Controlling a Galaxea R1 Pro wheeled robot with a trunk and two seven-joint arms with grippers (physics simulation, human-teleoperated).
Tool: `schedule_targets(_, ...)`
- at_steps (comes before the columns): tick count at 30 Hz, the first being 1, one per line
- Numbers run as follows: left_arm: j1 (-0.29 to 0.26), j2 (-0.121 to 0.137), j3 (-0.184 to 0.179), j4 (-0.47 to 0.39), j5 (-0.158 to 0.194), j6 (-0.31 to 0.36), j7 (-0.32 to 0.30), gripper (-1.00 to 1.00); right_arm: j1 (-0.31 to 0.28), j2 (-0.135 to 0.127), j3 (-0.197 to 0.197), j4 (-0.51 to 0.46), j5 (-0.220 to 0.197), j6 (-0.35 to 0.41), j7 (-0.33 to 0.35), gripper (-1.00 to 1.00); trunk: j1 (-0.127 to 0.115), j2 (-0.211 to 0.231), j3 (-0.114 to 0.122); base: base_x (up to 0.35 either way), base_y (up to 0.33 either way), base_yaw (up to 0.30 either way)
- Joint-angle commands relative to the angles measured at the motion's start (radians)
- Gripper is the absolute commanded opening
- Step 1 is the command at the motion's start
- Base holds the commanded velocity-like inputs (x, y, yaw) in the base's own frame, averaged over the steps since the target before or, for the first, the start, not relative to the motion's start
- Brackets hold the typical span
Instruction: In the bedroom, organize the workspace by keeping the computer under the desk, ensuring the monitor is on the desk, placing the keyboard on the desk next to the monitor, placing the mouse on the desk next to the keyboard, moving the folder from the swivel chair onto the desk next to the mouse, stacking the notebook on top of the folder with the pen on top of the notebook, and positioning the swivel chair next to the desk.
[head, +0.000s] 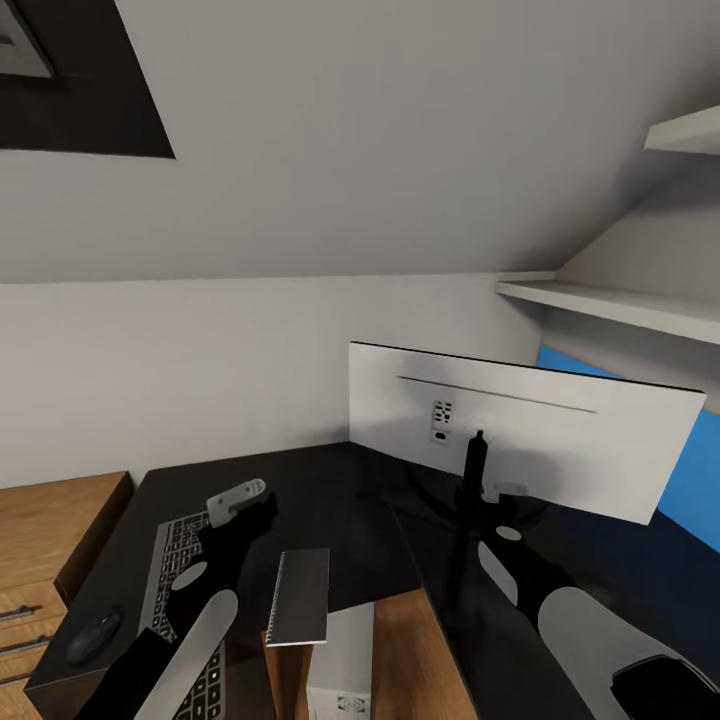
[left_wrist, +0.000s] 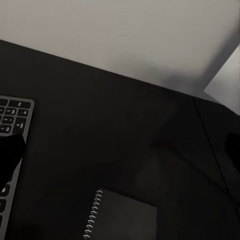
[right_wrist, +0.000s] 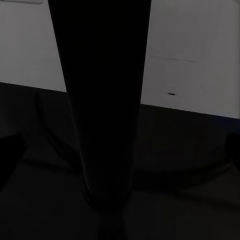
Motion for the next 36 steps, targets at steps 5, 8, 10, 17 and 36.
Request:
schedule_targets(5,-0.001,0.002,-0.002,-0.002,0.004,0.003,0.007,1.00,-0.001,-0.001,0.009,0.000,-0.010,-0.004,-0.005,1.00,0.000,-0.001,-0.001,0.000,0.000,0.000)
schedule_targets(8,-0.001,0.003,-0.002,-0.002,0.004,0.003,0.007,1.00,-0.001,-0.001,0.009,0.000,-0.010,-0.004,-0.005,1.00,0.000,-0.001,-0.001,0.000,0.000,0.000)
schedule_targets(10,-0.001,0.003,-0.002,-0.002,0.004,0.003,0.007,1.00,-0.001,-0.001,0.009,0.000,-0.011,-0.004,-0.005,1.00,0.000,-0.001,-0.001,0.000,0.000,0.000)
schedule_targets(17,-0.001,0.004,-0.002,-0.001,0.004,0.003,0.007,1.00,-0.001,-0.001,0.009,0.000,-0.010,-0.004,-0.005,1.00,0.000,-0.001,-0.001,0.072,0.012,0.000)
schedule_targets(36,-0.001,0.004,-0.004,0.000,0.004,0.006,0.007,1.00,-0.001,-0.002,0.008,0.000,-0.008,-0.004,-0.009,1.00,0.000,-0.001,-0.001,0.063,0.003,0.000)
